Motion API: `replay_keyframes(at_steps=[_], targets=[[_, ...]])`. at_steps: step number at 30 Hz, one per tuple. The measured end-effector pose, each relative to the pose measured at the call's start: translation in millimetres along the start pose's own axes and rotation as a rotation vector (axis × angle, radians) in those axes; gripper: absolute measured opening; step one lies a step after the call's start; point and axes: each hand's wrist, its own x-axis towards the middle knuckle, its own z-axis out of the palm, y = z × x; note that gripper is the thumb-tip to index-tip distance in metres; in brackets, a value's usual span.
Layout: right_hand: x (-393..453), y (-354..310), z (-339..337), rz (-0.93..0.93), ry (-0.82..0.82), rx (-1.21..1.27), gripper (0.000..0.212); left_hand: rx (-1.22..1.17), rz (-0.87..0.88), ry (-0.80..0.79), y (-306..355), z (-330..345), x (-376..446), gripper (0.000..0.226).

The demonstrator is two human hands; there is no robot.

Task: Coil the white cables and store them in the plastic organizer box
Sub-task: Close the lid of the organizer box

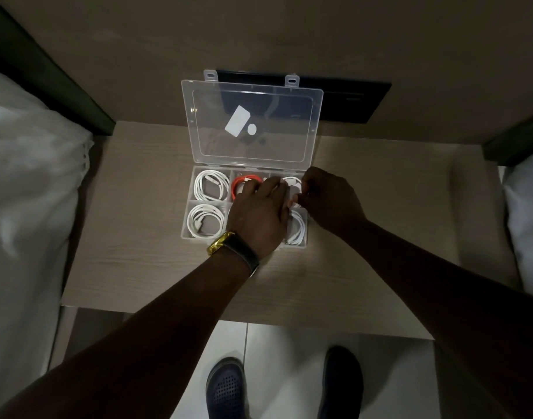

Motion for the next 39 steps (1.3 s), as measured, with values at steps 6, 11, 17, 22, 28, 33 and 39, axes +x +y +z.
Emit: replay_keyframes(at_steps=[6,11,17,22,28,33,39], targets=[[9,-13,-15,0.052,0.186,0.256,0.019,-0.328,-0.193,0.357,-18,-26,-1,0.032],[41,-36,-50,0.21,0.227,0.815,0.026,-0.717,-0.618,0.752,-87,-78,25,0.041],[32,-46,-59,0.211,0.182,0.967,0.019,-1.215,-0.698,0.551,-105,-104,30,0.034],[-14,-41,-49,0.212,0.13,1.056,0.026,-1.316,-0.631,0.579,-97,-98,-21,0.033],[-75,-12,2,0.012,0.124,0.433,0.021,-1.032,-0.593,0.392,-98,-44,-93,0.015],[-89,1,22,-0.206,0.098,0.003,0.036,-0.68,-0.377,0.314,-106,-20,-106,0.043],[-87,4,37,-0.282,0.104,-0.216,0.049,-0.603,-0.289,0.203,-105,-9,-102,0.098]])
